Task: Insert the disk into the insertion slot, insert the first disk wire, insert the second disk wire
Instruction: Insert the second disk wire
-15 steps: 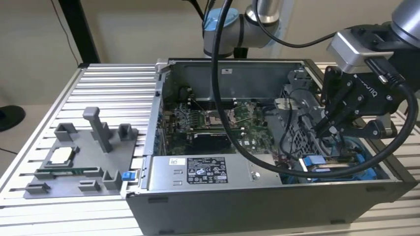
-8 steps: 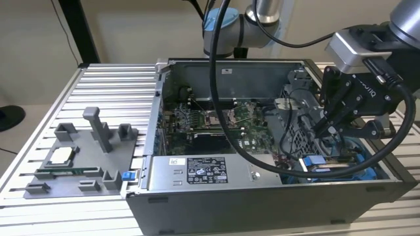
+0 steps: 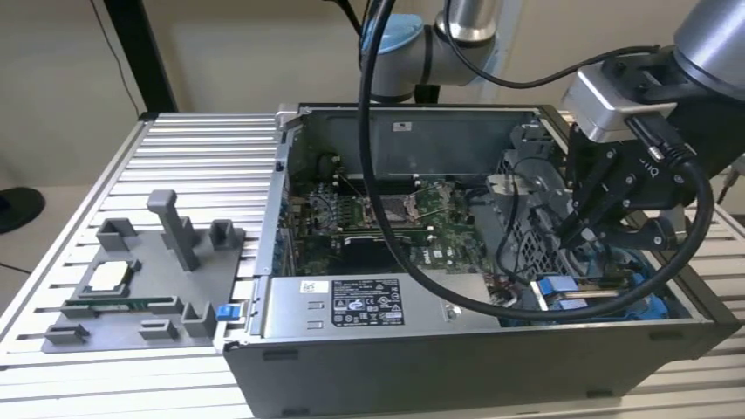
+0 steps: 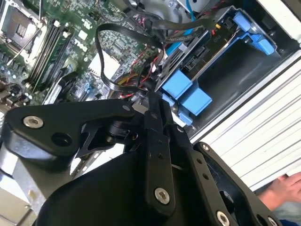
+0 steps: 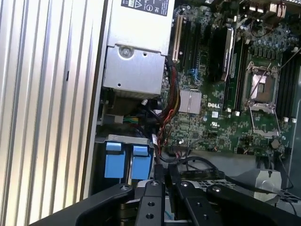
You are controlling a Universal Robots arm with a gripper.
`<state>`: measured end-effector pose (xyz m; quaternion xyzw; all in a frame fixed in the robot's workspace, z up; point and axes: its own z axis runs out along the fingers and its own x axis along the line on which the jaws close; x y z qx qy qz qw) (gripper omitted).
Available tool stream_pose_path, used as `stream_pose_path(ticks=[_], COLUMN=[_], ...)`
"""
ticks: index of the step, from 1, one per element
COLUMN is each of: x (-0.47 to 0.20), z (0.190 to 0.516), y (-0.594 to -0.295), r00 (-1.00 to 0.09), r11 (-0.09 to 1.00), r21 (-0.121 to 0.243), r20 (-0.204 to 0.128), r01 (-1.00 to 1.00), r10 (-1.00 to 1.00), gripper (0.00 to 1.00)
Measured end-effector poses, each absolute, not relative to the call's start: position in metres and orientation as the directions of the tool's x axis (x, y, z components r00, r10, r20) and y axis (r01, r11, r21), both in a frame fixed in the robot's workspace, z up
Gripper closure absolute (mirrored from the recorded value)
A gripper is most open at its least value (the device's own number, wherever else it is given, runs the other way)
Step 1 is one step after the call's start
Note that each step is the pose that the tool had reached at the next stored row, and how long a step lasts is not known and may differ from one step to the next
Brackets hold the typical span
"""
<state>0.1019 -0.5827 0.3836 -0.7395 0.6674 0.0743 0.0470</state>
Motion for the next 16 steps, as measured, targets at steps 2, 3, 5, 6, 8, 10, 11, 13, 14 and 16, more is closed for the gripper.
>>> stream_pose_path(ticks=[2, 3, 5, 6, 8, 10, 11, 13, 14, 16], x=[0.1018, 0.1019, 0.1018, 0.1019, 0.1019, 0.1019, 0.1019, 0.1019, 0.1019, 0.1019], z=[0.3828, 0.3824, 0.3814, 0.3809, 0.3796, 0.3784, 0.3777, 0.3761, 0.3753, 0.3751], y=[-0.5827, -0.5827, -0.5827, -0.5827, -0.5827, -0.5827, -0.5827, -0.5827, -0.5827, -0.5827], r00=[0.102, 0.104, 0.108, 0.109, 0.112, 0.115, 0.116, 0.118, 0.119, 0.119], r11=[-0.105, -0.105, -0.105, -0.105, -0.105, -0.105, -0.105, -0.105, -0.105, -0.105], r21=[0.005, -0.006, -0.027, -0.036, -0.053, -0.071, -0.079, -0.094, -0.100, -0.101], r20=[-0.169, -0.167, -0.163, -0.160, -0.156, -0.151, -0.148, -0.145, -0.144, -0.143], r01=[-0.994, -0.994, -0.994, -0.994, -0.993, -0.992, -0.991, -0.990, -0.989, -0.989], r10=[-0.980, -0.980, -0.981, -0.981, -0.981, -0.982, -0.982, -0.982, -0.982, -0.982], gripper=[1.00, 1.00, 1.00, 1.00, 1.00, 1.00, 1.00, 1.00, 1.00, 1.00])
